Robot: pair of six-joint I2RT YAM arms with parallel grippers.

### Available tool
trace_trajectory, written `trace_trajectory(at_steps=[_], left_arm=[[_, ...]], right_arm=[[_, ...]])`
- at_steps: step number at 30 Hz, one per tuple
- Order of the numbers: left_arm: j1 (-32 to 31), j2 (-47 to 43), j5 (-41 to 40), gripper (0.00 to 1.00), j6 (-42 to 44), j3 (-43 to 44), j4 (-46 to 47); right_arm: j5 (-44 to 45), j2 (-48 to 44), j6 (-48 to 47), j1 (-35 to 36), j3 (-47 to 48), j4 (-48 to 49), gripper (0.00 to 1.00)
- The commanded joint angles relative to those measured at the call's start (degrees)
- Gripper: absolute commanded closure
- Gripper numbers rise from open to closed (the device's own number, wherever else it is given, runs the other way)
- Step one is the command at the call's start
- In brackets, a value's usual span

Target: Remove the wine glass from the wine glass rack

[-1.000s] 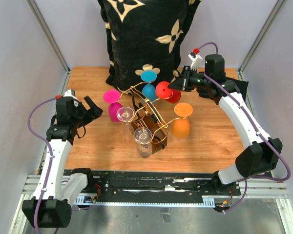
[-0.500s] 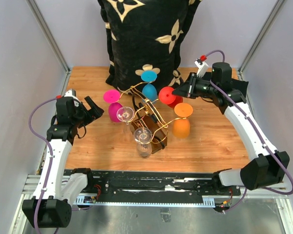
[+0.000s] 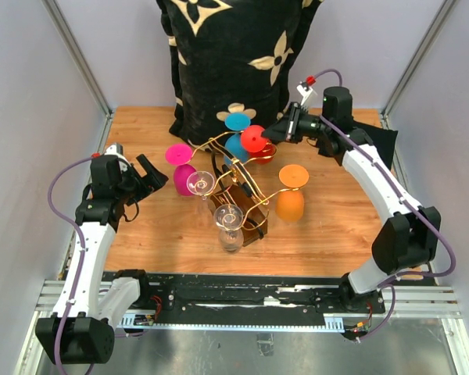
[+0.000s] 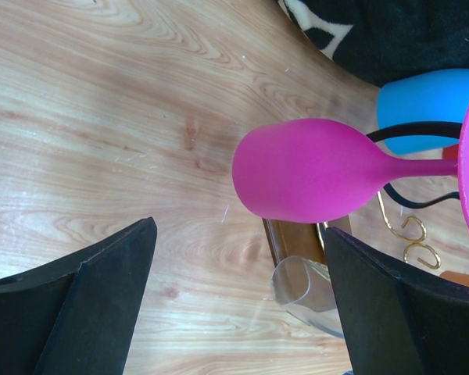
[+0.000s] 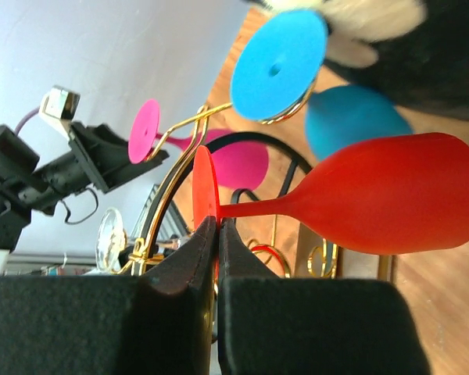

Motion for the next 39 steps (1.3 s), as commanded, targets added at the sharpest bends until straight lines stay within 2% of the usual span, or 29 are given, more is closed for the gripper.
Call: trace_trajectory(at_steps=[1, 6, 8, 10, 11, 13, 14, 15, 17, 20, 24, 30, 39], left_arm=[[0.09, -1.04, -0.39, 0.06, 1.52, 0.69, -0.63], [0.13, -0.68, -0.07, 0.05, 1.79, 0.21, -0.23], [0.13, -0.47, 0.41, 0.05, 1.70, 0.02, 0.11], [0.13, -0.32, 0.58, 0.05, 1.95, -0.23, 0.51], [0.13, -0.35, 0.50, 0.05, 2.15, -0.27, 0.57], [0.13, -0.47, -0.10, 0.05, 2.67, -0.30, 0.58], [0.13, -0.64, -0.55, 0.05, 2.85, -0.36, 0.67], [0.13, -0.80, -0.71, 0.05, 3.02, -0.49, 0.90], [0.09, -1.09, -0.77, 0.05, 3.27, -0.62, 1.39], [0.13, -1.26, 0.16, 0.05, 3.07, -0.81, 1.35], [0.09, -2.81, 0.92, 0.05, 2.75, -1.15, 0.93], [0.13, -4.16, 0.61, 0.04, 3.49, -0.31, 0.02], [0.13, -3.90, 2.85, 0.04, 2.81, -1.11, 0.50]], right_arm=[[2.32, -1.59, -0.52, -5.49, 3.25, 1.34, 0.99], [-0.10, -6.91, -0.13, -14.71, -1.55, 1.38, 0.99], [1.05, -10.28, -4.65, -16.69, -2.28, -3.60, 0.99], [7.41, -12.73, -12.68, -16.14, -1.49, -13.36, 0.99], [13.44, -13.76, -17.50, -14.64, -0.78, -18.47, 0.99], [31.73, -15.11, -25.21, -9.57, -0.23, -26.87, 0.99], [46.79, -15.00, -27.96, -6.26, -0.49, -29.91, 0.99], [56.77, -13.97, -29.84, -3.17, -1.39, -32.08, 0.99], [70.21, -9.28, -30.15, -1.03, -2.24, -36.23, 0.99], [85.10, -0.57, -27.87, -1.71, -2.37, -42.77, 0.99], [92.20, 6.96, -24.15, -5.70, -3.28, -44.46, 0.99], [105.88, 21.96, -18.26, -9.20, 2.91, -52.69, 0.99], [113.56, 39.19, -15.43, -11.68, 15.74, -56.51, 0.99]])
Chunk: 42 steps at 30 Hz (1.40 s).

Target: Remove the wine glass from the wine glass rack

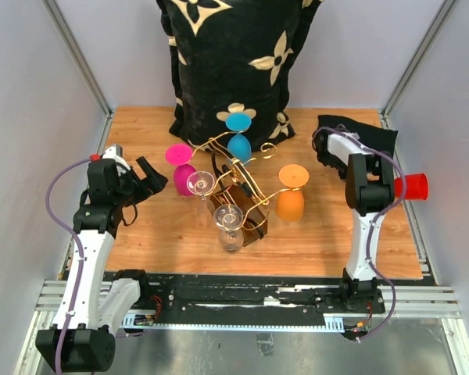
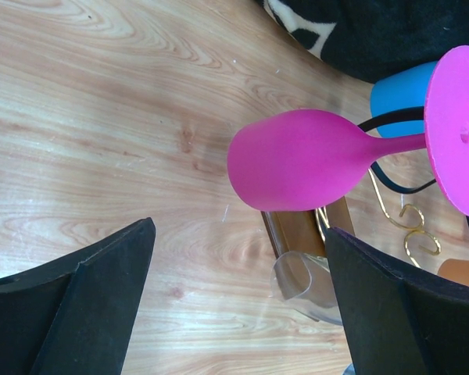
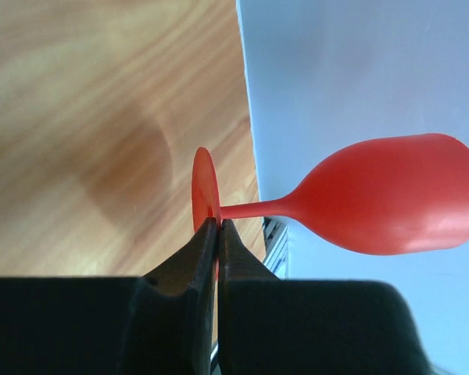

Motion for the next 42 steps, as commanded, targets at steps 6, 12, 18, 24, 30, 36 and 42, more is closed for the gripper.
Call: trace_trajectory(at_steps=[6, 12, 18, 24, 30, 36, 42], left_arm=[[0.19, -0.33, 1.77, 0.04, 0.21, 0.53, 0.52], [0.17, -0.49, 1.05, 0.04, 0.64, 0.97, 0.39], [0.20, -0.39, 0.50, 0.04, 0.88, 0.45, 0.35], [0.18, -0.10, 0.84, 0.04, 0.90, -0.20, 0.48], [0.09, -0.06, 1.31, 0.04, 0.76, -0.95, 0.87], [0.13, 0.22, 1.43, 0.04, 0.88, -1.05, 0.93], [0.10, 0.59, 1.60, 0.04, 1.14, -0.49, 0.57]], right_arm=[[13.60, 12.41, -1.56, -2.36, 13.43, -3.82, 0.99], [15.71, 17.57, -6.78, -4.49, 15.00, 1.30, 1.00], [10.57, 18.52, -10.03, -5.00, 13.85, 3.78, 0.92], [7.61, 20.49, -8.35, -4.44, 14.49, 0.68, 0.56], [5.10, 19.06, -7.73, -3.85, 12.86, 0.65, 0.43], [-2.14, 15.04, -7.80, -3.27, 9.83, 1.34, 0.38], [-7.29, 10.65, -8.07, -1.08, 4.65, 4.12, 0.34]])
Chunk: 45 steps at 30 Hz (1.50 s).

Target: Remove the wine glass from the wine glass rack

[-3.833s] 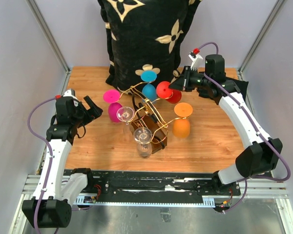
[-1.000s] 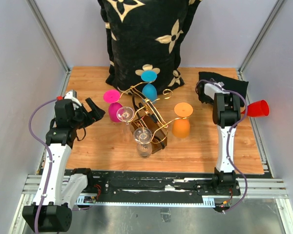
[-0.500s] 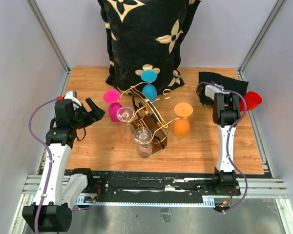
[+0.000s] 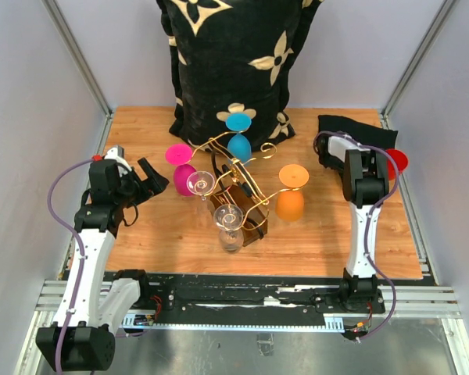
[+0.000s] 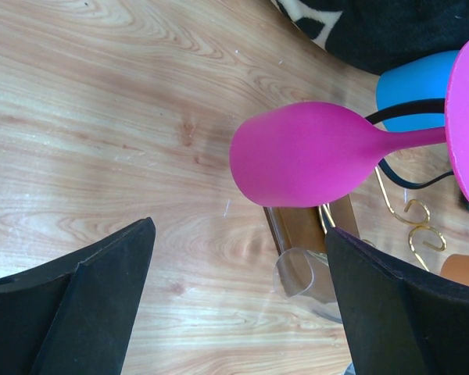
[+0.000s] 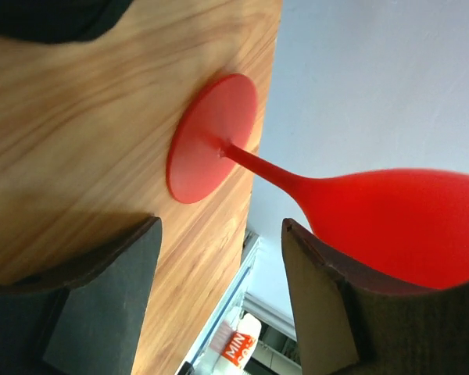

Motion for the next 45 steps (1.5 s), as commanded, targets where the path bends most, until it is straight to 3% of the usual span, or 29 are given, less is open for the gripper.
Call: trace_trajectory(at_steps=[1, 8, 13, 19, 25, 28, 31, 35, 42, 45], left_arm=[[0.13, 0.21, 0.75, 0.04, 1.16, 0.43, 0.44], [0.14, 0.38, 0.10, 0.04, 1.54, 0.98, -0.22], [0.16, 0.57, -0.41, 0.04, 1.76, 1.96, -1.07], [0.16, 0.31, -0.95, 0.04, 1.77, 2.74, -1.79], [0.10, -0.72, -1.52, 0.04, 1.96, 3.00, -2.25], [0.13, -0.78, -1.68, 0.04, 2.21, 3.52, -2.62], [0.13, -0.84, -2.15, 0.04, 2.54, 3.93, -3.04], [0.13, -1.11, -1.57, 0.04, 1.95, 3.61, -2.61], [0.15, -1.07, -0.86, 0.04, 1.54, 3.32, -2.47], [0.13, -1.29, -0.83, 0.04, 1.43, 3.26, -2.49]], right_arm=[[-9.96, -2.01, 1.57, 1.94, -3.17, 2.72, 0.34], [-22.20, -10.52, -0.20, 4.26, -4.95, 4.74, 0.32], [-44.01, -23.49, -1.06, 3.70, -4.83, 7.73, 0.23], [-66.86, -39.40, 5.54, 2.93, -2.44, 6.48, 0.21], [-81.25, -58.64, 13.89, 2.55, -14.97, 15.82, 0.21], [-89.49, -63.05, 17.48, 2.52, -18.44, 18.61, 0.23], [-91.55, -66.16, 18.88, 2.53, -21.09, 19.08, 0.26], [-97.22, -68.75, 20.29, 2.53, -24.63, 20.37, 0.46], [-100.98, -71.05, 20.26, 2.53, -26.49, 20.13, 0.65], [-101.32, -72.00, 20.36, 2.57, -26.96, 19.93, 0.86]])
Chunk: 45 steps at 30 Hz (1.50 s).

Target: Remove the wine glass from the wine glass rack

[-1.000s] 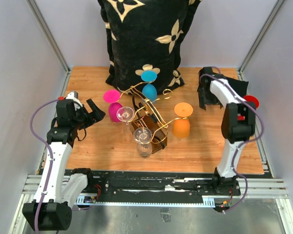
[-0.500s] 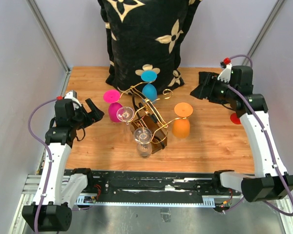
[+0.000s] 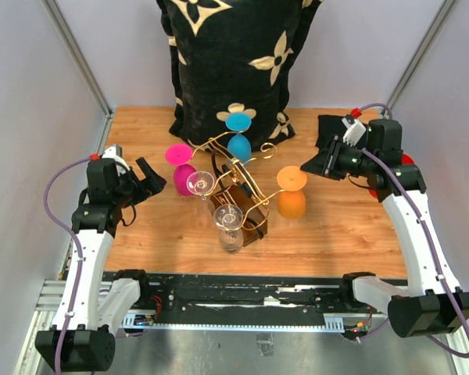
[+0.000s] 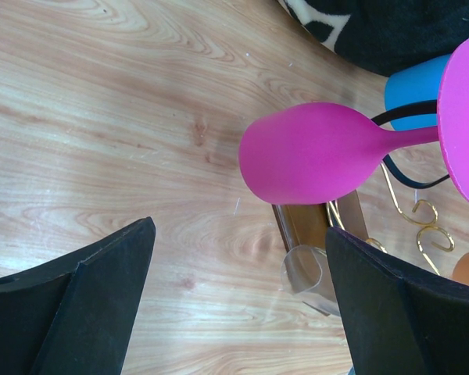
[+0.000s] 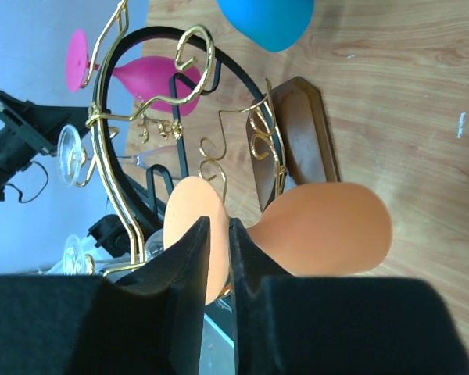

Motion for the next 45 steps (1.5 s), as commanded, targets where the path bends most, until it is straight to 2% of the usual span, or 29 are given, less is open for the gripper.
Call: trace_trajectory(at_steps=[1, 3, 7, 8, 11, 14, 18, 23, 26, 27, 32, 36, 41, 45], left_arm=[[0.13, -1.11, 1.11, 0.04, -0.02, 1.02, 0.50], [0.13, -1.19, 1.11, 0.04, -0.02, 1.06, 0.42], [0.13, -1.26, 1.19, 0.04, 0.07, 1.06, 0.24], [0.13, -1.26, 1.28, 0.04, 0.07, 1.03, 0.24], [0.13, -1.31, 1.36, 0.04, -0.09, 0.90, 0.31], [0.15, -1.43, 1.67, 0.04, -0.38, 0.68, 0.49], [0.14, -1.42, 1.73, 0.04, -0.46, 0.45, 0.46], [0.12, -1.33, 2.07, 0.04, -0.64, 0.40, 0.59], [0.13, -1.46, 1.91, 0.04, -0.66, 0.40, 0.48], [0.11, -1.46, 1.91, 0.04, -0.65, 0.37, 0.42], [0.09, -1.50, 2.05, 0.04, -0.57, 0.49, 0.04], [0.15, -2.08, 1.65, 0.04, -0.25, 0.50, -0.60], [0.13, -2.54, 1.67, 0.04, -0.04, 0.16, -0.66], [0.14, -2.21, 2.24, 0.04, -0.32, -0.12, -0.09]], right_arm=[[-3.52, -1.96, 0.45, -0.27, -1.04, 1.13, 0.91], [-4.11, -2.17, 0.30, -0.29, -0.66, 0.76, 0.96], [-4.34, -2.25, -0.57, -0.26, -0.27, -0.34, 0.96], [-4.70, -2.08, -0.73, -0.34, -0.24, -0.45, 0.92], [-5.25, -1.84, -1.15, -0.24, -0.65, -0.53, 0.72], [-6.38, -1.53, -1.62, -0.22, -1.37, -0.56, 0.68], [-7.42, -1.98, -1.25, 0.28, -2.45, 0.74, 0.79], [-8.72, -1.35, -1.50, 0.65, -2.84, 0.97, 0.84], [-8.42, -1.56, -1.16, 0.79, -3.03, 1.62, 0.98], [-8.32, -1.69, -0.68, 0.70, -2.95, 2.09, 0.99], [-10.74, -1.10, 4.48, 0.59, -3.03, 8.39, 0.99], [-9.32, -1.28, 4.89, -0.76, -2.01, 7.79, 0.99], [-11.73, -3.28, 3.64, -6.36, -1.92, 5.04, 0.99], [-13.09, -4.87, 1.98, -7.20, -2.00, 2.05, 0.99]])
